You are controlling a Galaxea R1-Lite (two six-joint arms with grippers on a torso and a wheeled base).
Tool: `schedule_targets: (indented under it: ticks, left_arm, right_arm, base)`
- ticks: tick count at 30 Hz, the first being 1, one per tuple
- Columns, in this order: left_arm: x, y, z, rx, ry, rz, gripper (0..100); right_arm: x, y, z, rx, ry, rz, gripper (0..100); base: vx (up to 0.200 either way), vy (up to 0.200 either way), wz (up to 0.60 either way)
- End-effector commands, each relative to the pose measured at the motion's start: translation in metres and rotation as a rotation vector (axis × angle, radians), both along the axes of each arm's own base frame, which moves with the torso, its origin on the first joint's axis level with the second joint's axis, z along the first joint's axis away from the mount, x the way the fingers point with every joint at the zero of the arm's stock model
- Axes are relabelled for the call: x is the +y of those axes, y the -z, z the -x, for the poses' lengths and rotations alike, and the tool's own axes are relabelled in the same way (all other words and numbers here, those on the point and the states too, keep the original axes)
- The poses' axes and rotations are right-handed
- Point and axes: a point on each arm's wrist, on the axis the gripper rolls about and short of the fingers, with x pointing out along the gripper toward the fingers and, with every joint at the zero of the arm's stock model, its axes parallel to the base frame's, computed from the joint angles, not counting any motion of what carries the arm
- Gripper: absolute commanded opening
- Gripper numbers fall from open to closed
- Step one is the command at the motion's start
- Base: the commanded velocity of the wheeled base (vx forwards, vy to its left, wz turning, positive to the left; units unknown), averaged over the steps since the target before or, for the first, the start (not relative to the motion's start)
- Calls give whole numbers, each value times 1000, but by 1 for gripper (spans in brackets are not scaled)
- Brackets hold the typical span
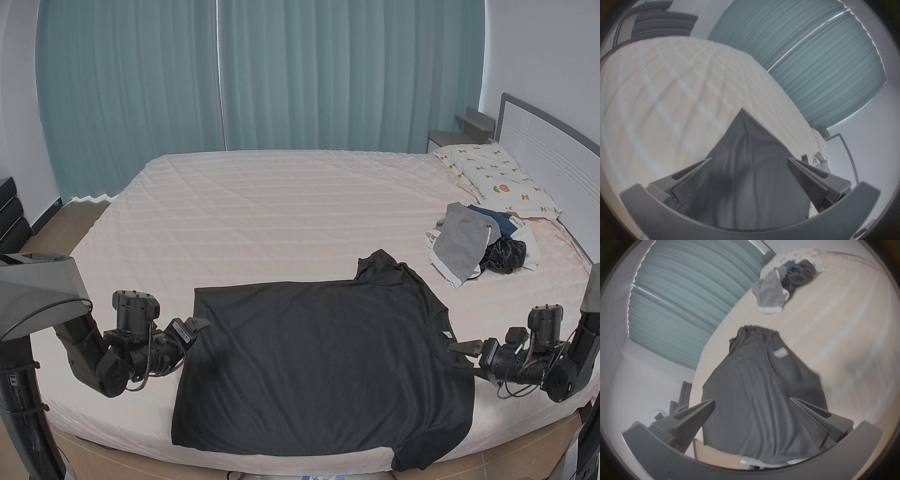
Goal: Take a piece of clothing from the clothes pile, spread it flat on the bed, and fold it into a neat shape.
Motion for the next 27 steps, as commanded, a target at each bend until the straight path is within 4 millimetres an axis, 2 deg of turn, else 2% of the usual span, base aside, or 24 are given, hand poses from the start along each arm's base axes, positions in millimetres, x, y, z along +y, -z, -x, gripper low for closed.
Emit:
schedule_targets:
  ticks: [1, 5, 10, 17, 27]
  left_arm:
    - [-2, -3, 43, 55, 84, 112, 100]
    - [-2, 8, 46, 60, 83, 109, 100]
    - [-2, 16, 45, 36, 83, 116, 100]
    - [-3, 17, 46, 44, 86, 116, 100]
    - [-5, 21, 45, 50, 100, 120, 100]
  right_arm:
    - [-6, -1, 46, 69, -13, -135, 100]
    - [-4, 2, 46, 55, -20, -157, 100]
    - [-6, 14, 42, 70, -3, -154, 100]
    - [-4, 19, 41, 78, -10, -153, 100]
    - [-4, 25, 38, 76, -16, -148, 100]
  base:
    - [-200, 0, 0]
    - [-200, 0, 0]
    - [0, 0, 0]
    - [0, 0, 0]
    - [0, -200, 0]
